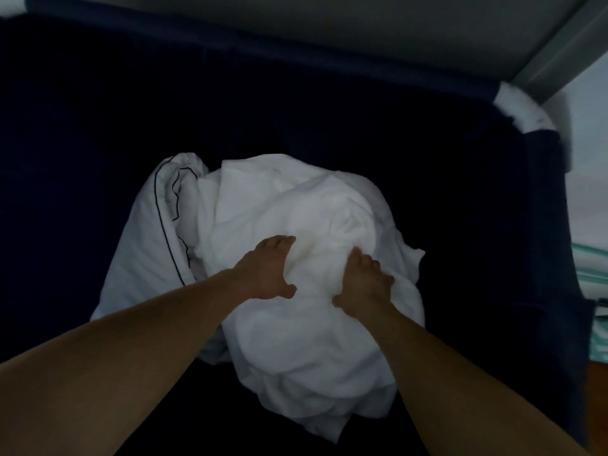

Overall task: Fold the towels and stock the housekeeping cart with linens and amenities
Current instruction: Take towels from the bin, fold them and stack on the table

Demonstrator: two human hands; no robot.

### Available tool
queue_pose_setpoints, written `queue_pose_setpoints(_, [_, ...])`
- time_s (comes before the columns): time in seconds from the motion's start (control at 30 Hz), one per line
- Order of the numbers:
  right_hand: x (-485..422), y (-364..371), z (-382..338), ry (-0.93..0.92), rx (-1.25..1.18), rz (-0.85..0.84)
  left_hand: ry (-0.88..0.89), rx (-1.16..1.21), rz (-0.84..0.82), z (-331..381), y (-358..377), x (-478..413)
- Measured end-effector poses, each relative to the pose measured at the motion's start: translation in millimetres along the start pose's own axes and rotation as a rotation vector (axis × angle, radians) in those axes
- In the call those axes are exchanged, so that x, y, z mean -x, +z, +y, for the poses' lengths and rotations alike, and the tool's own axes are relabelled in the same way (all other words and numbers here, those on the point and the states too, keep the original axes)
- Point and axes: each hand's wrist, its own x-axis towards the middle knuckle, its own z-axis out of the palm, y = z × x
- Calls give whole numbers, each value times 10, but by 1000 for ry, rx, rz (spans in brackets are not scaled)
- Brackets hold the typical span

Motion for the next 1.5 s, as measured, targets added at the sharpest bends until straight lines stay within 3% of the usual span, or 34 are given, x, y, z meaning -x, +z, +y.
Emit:
queue_pose_setpoints(0.1, [32,-74,33,-99,-129,93,50,-52,1,101,34,6])
queue_pose_setpoints(0.23, [200,-358,118,-230,-435,-41,62,-144,-14,257,29,54])
queue_pose_setpoints(0.33, [351,-629,244,-371,-449,-88,47,-120,-18,323,-48,99])
queue_pose_setpoints(0.5, [612,-1001,420,-473,-584,-3,95,162,16,459,-188,198])
queue_pose_setpoints(0.6, [703,-1184,477,-503,-613,114,72,391,118,599,-291,327])
queue_pose_setpoints(0.7, [800,-1369,519,-469,-567,195,113,445,215,763,-478,498])
queue_pose_setpoints(0.9, [1159,-1631,524,-481,-539,-80,175,409,336,1153,-895,927])
queue_pose_setpoints(1.23, [1883,-2436,673,-505,-558,353,217,374,466,1944,-1637,1854])
queue_pose_setpoints(1.5, [3011,-3048,1036,-362,-738,813,511,391,686,2801,-2083,2677])
